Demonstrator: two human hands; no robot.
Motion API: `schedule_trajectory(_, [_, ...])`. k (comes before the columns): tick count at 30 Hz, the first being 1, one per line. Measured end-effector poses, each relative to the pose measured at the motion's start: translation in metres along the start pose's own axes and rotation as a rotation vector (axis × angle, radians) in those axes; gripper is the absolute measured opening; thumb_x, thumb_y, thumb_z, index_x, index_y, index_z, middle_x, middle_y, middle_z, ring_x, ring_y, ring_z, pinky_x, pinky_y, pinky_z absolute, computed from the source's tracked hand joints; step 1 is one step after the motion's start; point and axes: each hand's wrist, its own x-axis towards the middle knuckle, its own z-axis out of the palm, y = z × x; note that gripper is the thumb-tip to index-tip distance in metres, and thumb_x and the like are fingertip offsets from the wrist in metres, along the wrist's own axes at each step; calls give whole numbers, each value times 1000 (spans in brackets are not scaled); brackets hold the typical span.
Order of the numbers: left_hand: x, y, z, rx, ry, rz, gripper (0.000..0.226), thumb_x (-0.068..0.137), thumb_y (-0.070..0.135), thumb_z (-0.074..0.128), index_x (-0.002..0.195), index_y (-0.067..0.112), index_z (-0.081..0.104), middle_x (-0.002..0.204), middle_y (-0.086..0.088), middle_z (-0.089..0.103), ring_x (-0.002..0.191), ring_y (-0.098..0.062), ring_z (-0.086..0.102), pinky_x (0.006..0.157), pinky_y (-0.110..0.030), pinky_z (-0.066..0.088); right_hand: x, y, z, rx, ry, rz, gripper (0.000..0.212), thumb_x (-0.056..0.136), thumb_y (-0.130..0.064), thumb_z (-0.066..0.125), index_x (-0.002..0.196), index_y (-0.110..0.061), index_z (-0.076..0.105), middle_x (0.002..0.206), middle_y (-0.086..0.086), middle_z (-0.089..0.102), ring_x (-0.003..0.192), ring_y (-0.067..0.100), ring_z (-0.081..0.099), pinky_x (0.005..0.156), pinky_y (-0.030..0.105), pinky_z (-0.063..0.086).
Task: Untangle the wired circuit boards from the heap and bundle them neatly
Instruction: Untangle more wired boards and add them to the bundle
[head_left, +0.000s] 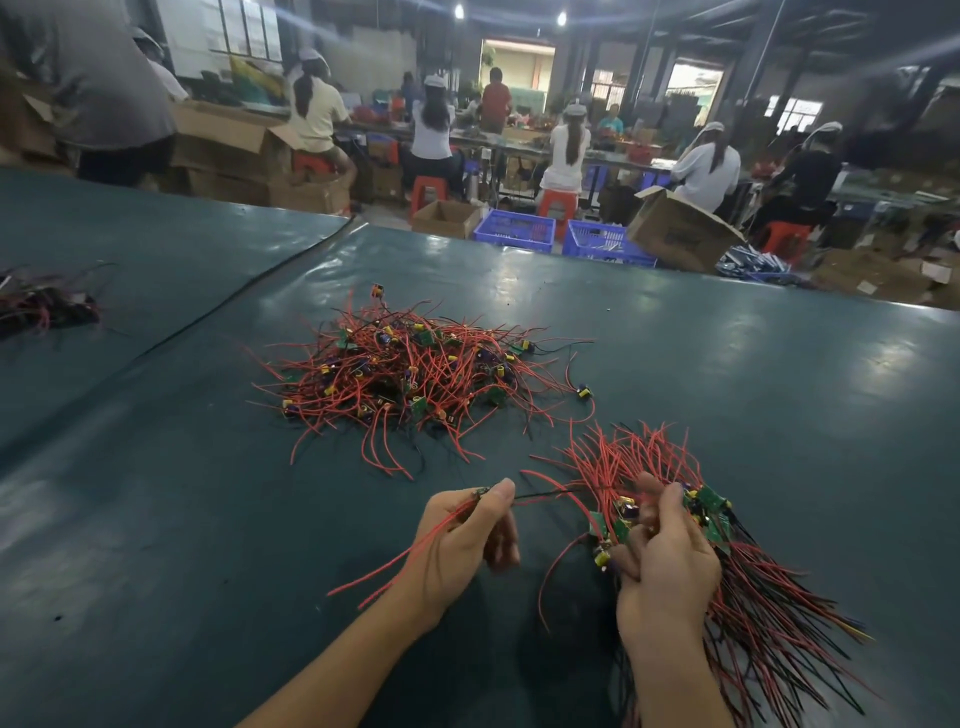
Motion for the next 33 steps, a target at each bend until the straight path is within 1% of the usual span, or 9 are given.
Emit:
schedule_trajectory(7, [1, -3, 0, -63, 106, -43, 43, 88, 50, 56, 66, 13, 64, 58, -10, 63, 49, -18, 55, 46, -24, 43, -25, 22, 15, -150, -131, 103, 47, 73, -51, 74, 98, -12, 65, 70, -1, 56, 36, 4, 28, 33, 17, 24])
schedule_trajectory(11, [1, -4, -1, -47, 109, -39, 43, 85, 50, 52, 67, 13, 64, 58, -11, 64, 48, -18, 56, 46, -24, 44, -28, 23, 16, -207, -111, 98, 63, 81, -41, 73, 130, -7, 54, 66, -5, 56, 39, 3, 31, 33, 18, 26])
schedule_trajectory(16, [1, -6, 0, -47, 114, -44, 46, 87, 50, 50, 71, 9, 63, 59, -12, 64, 49, -20, 56, 48, -27, 44, -27, 19, 14, -200, -115, 70, 45, 82, -41, 72, 119, -19, 59, 62, -6, 53, 38, 2, 32, 34, 17, 27])
schedule_trajectory(18, [1, -6, 1, -27, 91, -25, 49, 89, 50, 53, 65, 8, 61, 56, -11, 61, 49, -20, 55, 49, -27, 45, -31, 22, 16, -253, -185, 70, 35, 73, -48, 73, 91, -18, 72, 59, -6, 52, 41, 2, 38, 37, 18, 33])
schedule_trajectory(22, [-2, -8, 5, 59, 8, 49, 49, 92, 37, 52, 57, 3, 57, 54, -7, 60, 49, -16, 55, 55, -25, 47, -37, 31, 20, -339, -333, 93, 37, 78, -45, 71, 70, -9, 73, 73, 8, 71, 72, 25, 67, 75, 44, 58])
schedule_trajectory(25, [-5, -6, 8, 50, -44, 54, 39, 91, 30, 52, 56, 16, 59, 54, 2, 59, 50, -9, 53, 54, -20, 43, -41, 30, 22, -327, -381, 34, 35, 81, -46, 62, 71, -17, 78, 83, 9, 77, 82, 20, 74, 73, 30, 60])
schedule_trajectory(29, [-5, -4, 7, 49, -103, 27, 42, 89, 37, 55, 50, 20, 58, 50, 3, 57, 49, -11, 52, 54, -21, 42, -40, 26, 22, -376, -336, -89, 34, 91, -38, 55, 74, -23, 80, 71, -3, 74, 69, 9, 69, 65, 20, 54])
schedule_trajectory(31, [-3, -2, 4, 66, -143, 28, 47, 86, 45, 53, 48, 17, 56, 46, 0, 55, 47, -12, 51, 56, -20, 42, -33, 20, 18, -335, -267, -82, 36, 96, -35, 53, 76, -22, 80, 51, -10, 51, 43, 5, 43, 43, 16, 35])
schedule_trajectory(33, [-1, 1, 1, 67, -174, 21, 51, 85, 49, 51, 47, 15, 54, 44, -2, 54, 46, -13, 50, 57, -21, 42, -22, 11, 12, -237, -190, -49, 38, 99, -33, 51, 79, -17, 79, 50, -9, 33, 40, 4, 25, 37, 17, 21])
